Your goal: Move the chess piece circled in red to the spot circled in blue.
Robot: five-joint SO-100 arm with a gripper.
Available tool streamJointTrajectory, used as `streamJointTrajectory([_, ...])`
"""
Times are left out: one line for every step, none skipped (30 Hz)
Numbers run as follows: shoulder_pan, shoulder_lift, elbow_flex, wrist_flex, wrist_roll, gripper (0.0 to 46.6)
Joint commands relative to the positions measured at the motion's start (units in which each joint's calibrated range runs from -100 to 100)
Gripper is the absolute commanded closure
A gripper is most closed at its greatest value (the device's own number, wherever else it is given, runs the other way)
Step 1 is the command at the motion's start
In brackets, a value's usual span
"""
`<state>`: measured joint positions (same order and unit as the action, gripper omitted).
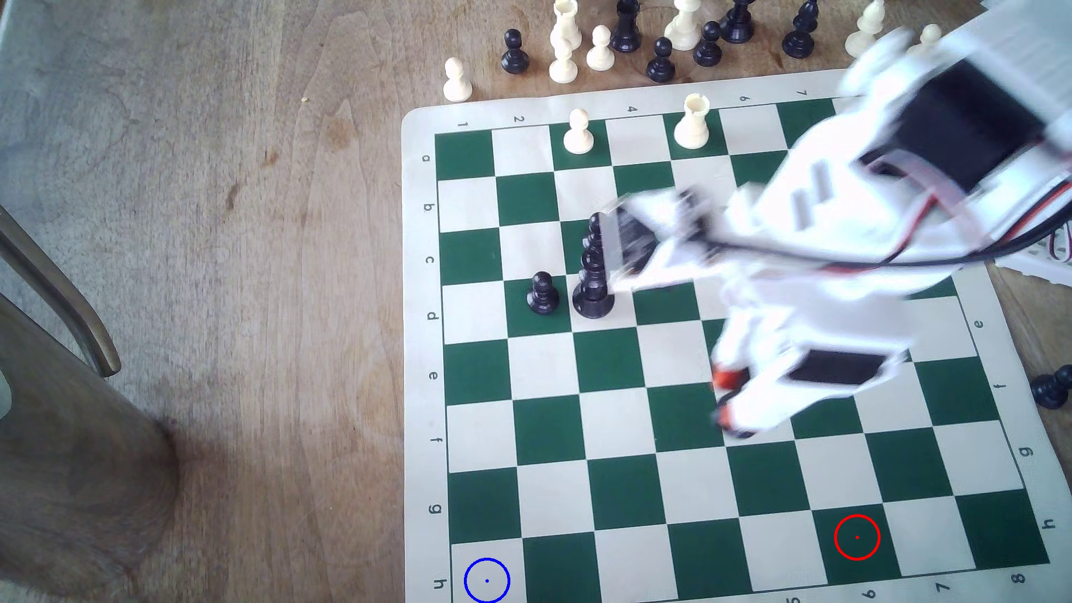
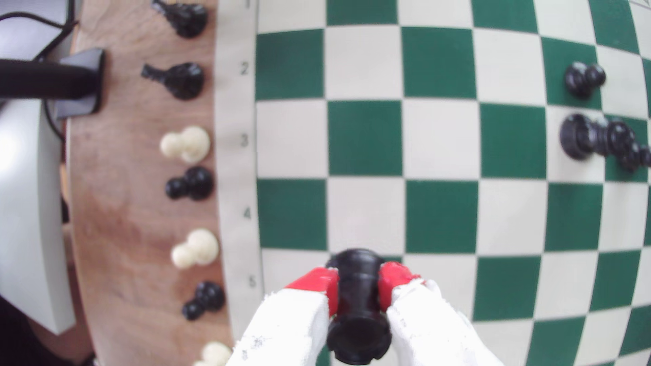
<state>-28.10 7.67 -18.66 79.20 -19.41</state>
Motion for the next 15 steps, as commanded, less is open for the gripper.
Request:
streamJointTrajectory([0.29,7.87,-14.52,-1.81,1.12,46.4])
streamJointTrajectory([0.60,11.35,-17.60,-3.53,1.61,46.4])
streamJointTrajectory([0.84,12.96,-19.05,-4.59,1.81,46.4])
streamJointTrajectory([1.15,16.78,-23.59,-5.58,2.15,46.4])
streamJointTrajectory([1.31,18.65,-25.94,-5.90,2.25,46.4])
streamJointTrajectory([1.46,20.26,-27.76,-6.97,2.34,46.4])
streamJointTrajectory([1.54,21.62,-28.84,-8.52,2.69,46.4])
streamJointTrajectory([1.62,22.89,-29.57,-9.92,3.08,46.4])
streamJointTrajectory([1.62,24.34,-30.84,-10.90,3.42,46.4])
streamJointTrajectory([1.62,25.95,-32.83,-11.31,3.57,46.4])
streamJointTrajectory([1.78,28.16,-34.74,-13.36,3.66,46.4])
streamJointTrajectory([1.86,28.75,-34.74,-14.75,3.76,46.4])
streamJointTrajectory([2.01,29.26,-34.74,-16.22,3.76,46.4])
streamJointTrajectory([2.17,29.77,-34.74,-17.70,3.76,46.4])
streamJointTrajectory([2.32,30.19,-34.74,-18.92,3.96,46.4])
